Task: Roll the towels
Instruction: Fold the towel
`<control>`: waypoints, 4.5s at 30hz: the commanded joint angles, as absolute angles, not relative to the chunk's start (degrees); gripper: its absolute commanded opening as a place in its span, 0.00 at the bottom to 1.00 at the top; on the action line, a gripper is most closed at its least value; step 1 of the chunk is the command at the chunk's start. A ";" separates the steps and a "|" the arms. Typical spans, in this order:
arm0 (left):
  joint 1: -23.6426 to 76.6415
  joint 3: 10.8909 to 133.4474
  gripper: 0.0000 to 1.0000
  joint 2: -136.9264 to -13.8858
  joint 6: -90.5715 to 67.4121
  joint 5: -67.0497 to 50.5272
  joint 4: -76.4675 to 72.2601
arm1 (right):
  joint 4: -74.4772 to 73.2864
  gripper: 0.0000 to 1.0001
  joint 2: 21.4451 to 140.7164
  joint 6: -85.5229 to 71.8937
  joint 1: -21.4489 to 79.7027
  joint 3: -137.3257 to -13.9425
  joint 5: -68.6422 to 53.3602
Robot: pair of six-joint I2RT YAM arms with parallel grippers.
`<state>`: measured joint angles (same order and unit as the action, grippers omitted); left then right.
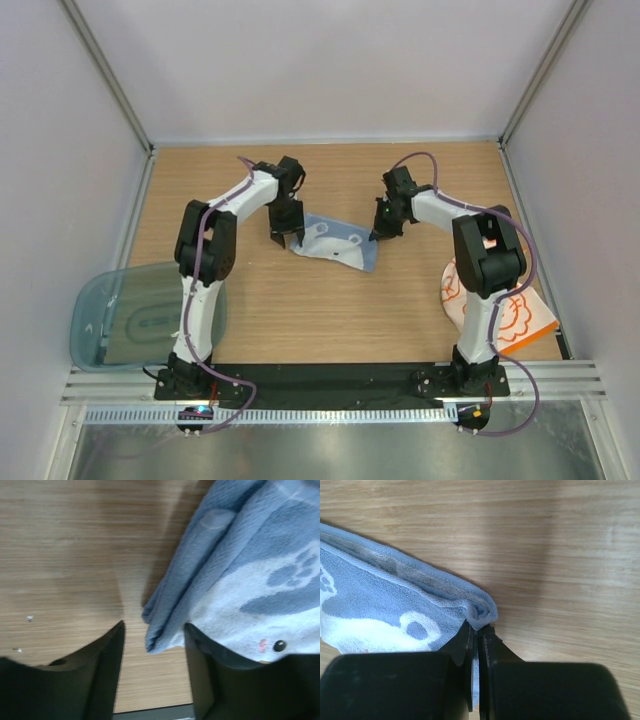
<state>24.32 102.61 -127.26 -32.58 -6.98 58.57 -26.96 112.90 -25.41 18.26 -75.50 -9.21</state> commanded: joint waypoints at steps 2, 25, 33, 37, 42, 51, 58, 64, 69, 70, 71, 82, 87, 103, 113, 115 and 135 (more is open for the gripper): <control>24.52 107.57 0.44 -128.76 -32.08 -5.45 58.53 | -29.10 0.01 109.70 -26.27 18.63 -70.85 -10.89; 23.82 112.24 0.55 -124.46 -29.62 15.64 66.00 | -31.19 0.75 95.81 -33.67 24.78 -58.71 -0.28; 24.26 110.49 0.63 -116.47 -29.71 16.96 64.61 | -31.30 0.79 83.33 -31.90 29.53 -59.06 1.59; 25.83 104.68 0.46 -113.29 -28.48 12.40 59.51 | -25.59 0.47 80.68 -33.57 29.62 -57.83 -8.68; 27.33 106.25 0.43 -117.41 -26.98 5.56 59.41 | -18.91 0.14 86.39 -36.28 29.79 -58.89 -22.02; 27.25 111.97 0.42 -126.29 -29.96 1.85 59.50 | -9.32 0.08 97.89 -36.48 29.80 -57.39 -27.43; 27.25 113.29 0.43 -132.27 -33.48 1.41 57.48 | -6.50 0.04 103.61 -37.53 27.69 -53.27 -25.05; 27.07 114.52 0.43 -135.17 -33.31 4.13 55.11 | -5.89 0.03 100.99 -38.14 28.04 -47.03 -23.56; 26.89 118.81 0.43 -137.81 -32.61 6.32 56.42 | -8.61 0.06 96.51 -37.97 28.56 -45.26 -22.24; 26.89 119.09 0.43 -137.55 -32.35 6.68 56.60 | -9.22 0.08 95.89 -37.88 28.74 -45.44 -21.89; 26.89 119.00 0.44 -137.03 -32.26 7.29 56.34 | -10.88 0.11 95.11 -37.88 29.35 -46.05 -21.62; 32.16 112.85 0.61 -120.95 -29.80 17.14 54.14 | -22.94 0.48 85.87 -33.84 31.46 -58.96 -16.08; 35.50 106.89 0.61 -113.49 -30.85 20.11 51.86 | -24.87 0.54 87.45 -31.82 31.03 -65.03 -15.74; 45.53 85.78 0.63 -85.80 -28.57 27.07 42.54 | -18.64 0.62 90.35 -31.81 22.94 -59.86 -18.37; 45.88 75.08 1.00 -60.22 -25.77 30.40 31.40 | -9.59 0.78 79.74 -32.43 23.11 -52.93 -12.14; 45.79 69.54 1.00 -56.00 -23.57 30.32 24.74 | -7.31 0.88 77.79 -32.87 23.11 -51.51 -10.29; 39.82 70.49 1.00 -64.25 -21.88 30.67 32.26 | -10.29 0.75 91.40 -37.97 19.95 -54.40 -10.28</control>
<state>40.64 68.45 -65.56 -20.88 30.83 31.88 -12.08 89.89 -36.34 19.90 -51.79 -8.64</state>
